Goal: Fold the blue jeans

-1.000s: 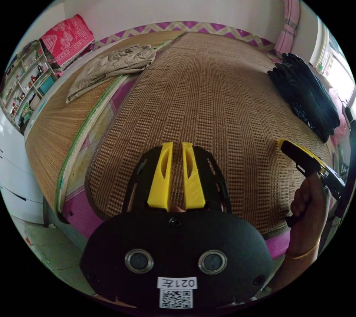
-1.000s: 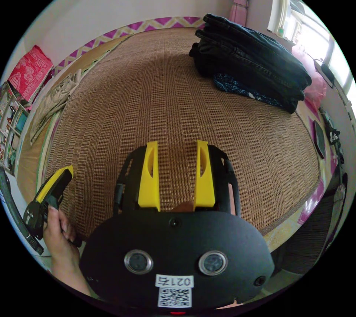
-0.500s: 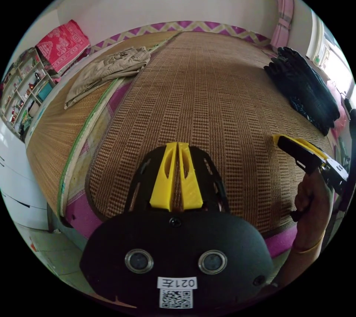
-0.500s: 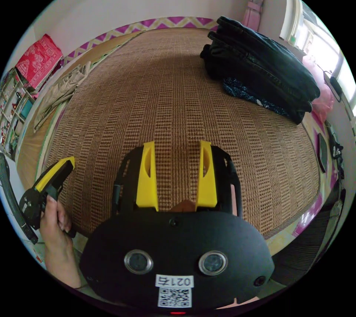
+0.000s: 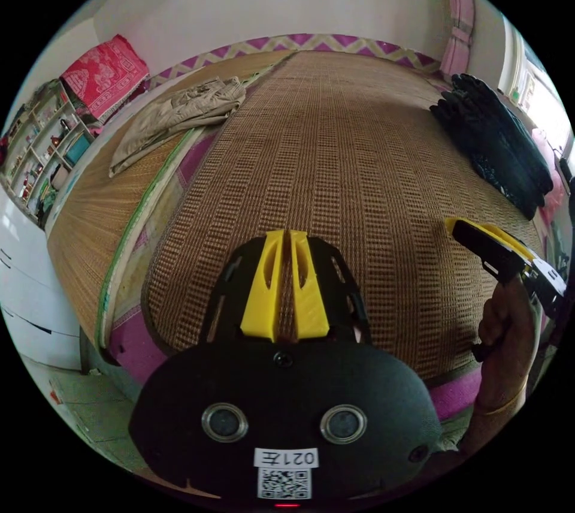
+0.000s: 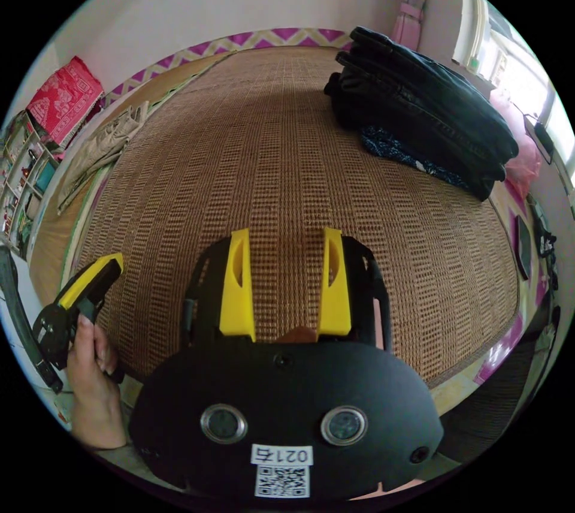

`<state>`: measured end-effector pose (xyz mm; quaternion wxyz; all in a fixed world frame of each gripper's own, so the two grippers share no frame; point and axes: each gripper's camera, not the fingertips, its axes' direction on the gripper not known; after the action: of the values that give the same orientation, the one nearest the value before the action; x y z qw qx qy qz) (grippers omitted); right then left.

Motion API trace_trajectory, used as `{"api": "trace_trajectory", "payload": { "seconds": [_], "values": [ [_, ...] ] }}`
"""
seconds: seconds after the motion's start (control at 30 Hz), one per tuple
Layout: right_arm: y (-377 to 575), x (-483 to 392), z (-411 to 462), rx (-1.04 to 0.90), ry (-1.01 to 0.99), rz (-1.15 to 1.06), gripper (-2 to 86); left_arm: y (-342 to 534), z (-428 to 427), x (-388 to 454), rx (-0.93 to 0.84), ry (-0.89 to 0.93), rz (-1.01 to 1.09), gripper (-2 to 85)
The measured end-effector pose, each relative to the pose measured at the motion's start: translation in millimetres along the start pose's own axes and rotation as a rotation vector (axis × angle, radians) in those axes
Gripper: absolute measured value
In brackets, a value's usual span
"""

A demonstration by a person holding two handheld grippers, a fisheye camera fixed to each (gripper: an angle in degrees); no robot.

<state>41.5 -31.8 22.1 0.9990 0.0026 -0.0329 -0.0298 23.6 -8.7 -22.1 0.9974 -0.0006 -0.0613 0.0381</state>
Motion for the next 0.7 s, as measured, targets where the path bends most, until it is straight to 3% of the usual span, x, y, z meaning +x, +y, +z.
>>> {"api": "trace_trajectory", "payload": {
  "seconds": [0.5,0.7],
  "values": [
    [-14,13,2,0.007,0.001,0.059,13.7,11,-15,-51,0.003,0.103,-0.077,2.1],
    [-16,5,0,-0.001,-0.073,-0.047,18.2,24,-41,-90,0.072,0.132,-0.042,4.3]
  ]
}}
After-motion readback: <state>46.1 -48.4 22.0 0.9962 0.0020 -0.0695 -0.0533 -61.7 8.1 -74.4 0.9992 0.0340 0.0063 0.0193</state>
